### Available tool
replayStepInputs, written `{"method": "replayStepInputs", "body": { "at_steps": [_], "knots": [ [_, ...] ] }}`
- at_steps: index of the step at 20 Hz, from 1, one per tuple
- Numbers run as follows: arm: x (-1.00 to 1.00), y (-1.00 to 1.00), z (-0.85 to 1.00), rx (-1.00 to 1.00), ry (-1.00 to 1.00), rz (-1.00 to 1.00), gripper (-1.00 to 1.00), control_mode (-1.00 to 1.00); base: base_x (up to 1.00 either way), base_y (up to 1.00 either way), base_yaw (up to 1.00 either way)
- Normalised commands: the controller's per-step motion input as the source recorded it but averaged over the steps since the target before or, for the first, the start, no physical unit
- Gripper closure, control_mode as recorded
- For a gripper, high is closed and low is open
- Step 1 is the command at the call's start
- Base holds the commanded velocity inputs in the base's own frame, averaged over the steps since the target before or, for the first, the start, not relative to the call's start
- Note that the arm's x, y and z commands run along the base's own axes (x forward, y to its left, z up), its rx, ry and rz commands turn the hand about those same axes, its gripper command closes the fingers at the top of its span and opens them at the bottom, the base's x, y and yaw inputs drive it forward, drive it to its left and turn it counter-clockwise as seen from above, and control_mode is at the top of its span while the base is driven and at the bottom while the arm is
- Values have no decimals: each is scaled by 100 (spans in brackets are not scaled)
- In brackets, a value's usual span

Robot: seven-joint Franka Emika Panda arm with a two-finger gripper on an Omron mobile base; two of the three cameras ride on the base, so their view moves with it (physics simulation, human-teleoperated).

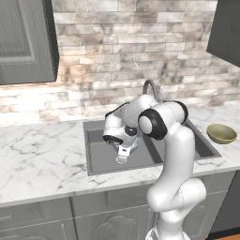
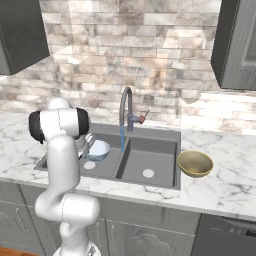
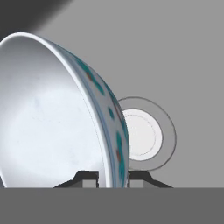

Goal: Rinse each bowl for a few seconds and place them down in the sink or on the counter.

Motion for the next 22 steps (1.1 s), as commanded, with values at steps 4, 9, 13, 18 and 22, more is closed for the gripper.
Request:
{"method": "replayStepInputs", "body": {
  "at_steps": [4,9,13,18,22],
  "knots": [
    [12,6,-28,0,0,-3,100,-100,0,0,0],
    [15,12,-28,0,0,-3,100,-100,0,0,0],
    [16,11,-29,0,0,-4,100,-100,0,0,0],
    [17,8,-29,0,0,-4,100,-100,0,0,0],
    [16,15,-31,0,0,-4,-100,-100,0,0,0]
  ]
}}
